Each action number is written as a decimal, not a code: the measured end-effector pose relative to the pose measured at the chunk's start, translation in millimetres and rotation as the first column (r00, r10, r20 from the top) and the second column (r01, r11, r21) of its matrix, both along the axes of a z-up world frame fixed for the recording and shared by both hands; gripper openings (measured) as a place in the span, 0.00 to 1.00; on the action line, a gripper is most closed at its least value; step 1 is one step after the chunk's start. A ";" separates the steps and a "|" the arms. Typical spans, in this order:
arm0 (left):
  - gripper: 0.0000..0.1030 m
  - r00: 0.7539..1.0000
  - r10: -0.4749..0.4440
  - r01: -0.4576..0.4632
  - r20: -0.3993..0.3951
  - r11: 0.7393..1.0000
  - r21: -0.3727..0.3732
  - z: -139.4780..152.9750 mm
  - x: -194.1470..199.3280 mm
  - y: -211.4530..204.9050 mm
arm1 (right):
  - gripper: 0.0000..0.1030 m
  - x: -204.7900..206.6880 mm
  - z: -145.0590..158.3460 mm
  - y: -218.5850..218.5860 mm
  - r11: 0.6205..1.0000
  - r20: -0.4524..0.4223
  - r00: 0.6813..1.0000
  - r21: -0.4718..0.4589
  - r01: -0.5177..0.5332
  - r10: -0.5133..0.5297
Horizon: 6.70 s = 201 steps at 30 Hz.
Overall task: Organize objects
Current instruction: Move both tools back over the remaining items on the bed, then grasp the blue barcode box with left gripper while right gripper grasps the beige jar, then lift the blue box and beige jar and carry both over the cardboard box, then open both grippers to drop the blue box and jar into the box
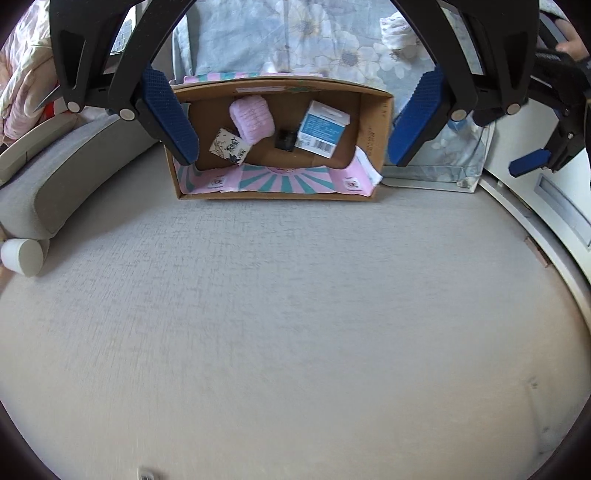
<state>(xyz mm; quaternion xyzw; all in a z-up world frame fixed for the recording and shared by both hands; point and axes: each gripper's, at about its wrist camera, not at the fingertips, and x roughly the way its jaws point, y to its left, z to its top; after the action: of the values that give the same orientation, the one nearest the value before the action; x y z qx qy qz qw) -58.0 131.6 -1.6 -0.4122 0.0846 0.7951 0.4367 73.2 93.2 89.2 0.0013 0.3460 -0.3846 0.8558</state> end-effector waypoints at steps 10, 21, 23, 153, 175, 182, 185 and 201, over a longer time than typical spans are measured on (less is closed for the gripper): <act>1.00 0.995 0.095 -0.094 -0.020 0.995 0.024 -5.6 -11.2 -89.9 | 0.99 8.1 -23.2 62.3 0.997 0.082 0.994 -0.008 -0.079 0.079; 1.00 0.986 0.160 -0.161 0.039 0.987 0.017 -57.7 -14.1 -145.4 | 0.99 32.2 -88.5 105.9 0.979 0.068 0.978 0.027 -0.200 0.198; 1.00 0.985 0.168 -0.169 0.039 0.986 0.010 -67.8 -16.7 -150.8 | 0.99 37.9 -104.1 112.3 0.972 0.060 0.971 0.030 -0.234 0.232; 0.44 0.985 0.101 -0.112 0.139 0.991 0.070 -48.5 2.2 77.2 | 0.30 -9.3 -86.0 -24.0 0.965 -0.052 0.965 0.065 -0.252 0.256; 0.44 0.971 0.082 -0.087 0.227 0.996 0.011 -74.1 -2.0 177.5 | 0.30 -40.0 -77.8 -120.0 0.975 -0.099 0.977 0.137 -0.173 0.188; 0.44 0.958 0.099 -0.097 0.269 0.995 -0.021 -93.4 -31.9 192.6 | 0.30 -18.4 -75.8 -148.1 0.977 -0.138 0.973 0.137 -0.165 0.183; 0.44 0.956 0.099 -0.090 0.274 0.995 -0.048 -102.8 -42.9 198.6 | 0.30 -6.7 -76.8 -158.9 0.977 -0.152 0.972 0.141 -0.157 0.178; 0.44 0.955 0.014 0.031 0.296 0.989 -0.147 -141.3 -78.4 220.3 | 0.30 31.5 -109.9 -212.1 0.965 -0.197 0.976 0.261 -0.035 0.089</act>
<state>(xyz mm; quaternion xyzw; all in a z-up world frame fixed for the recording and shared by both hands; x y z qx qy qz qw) -136.4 351.9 -142.8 -0.5578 0.0795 0.7140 0.4156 104.7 -118.9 -20.7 0.0608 0.4798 -0.3078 0.8194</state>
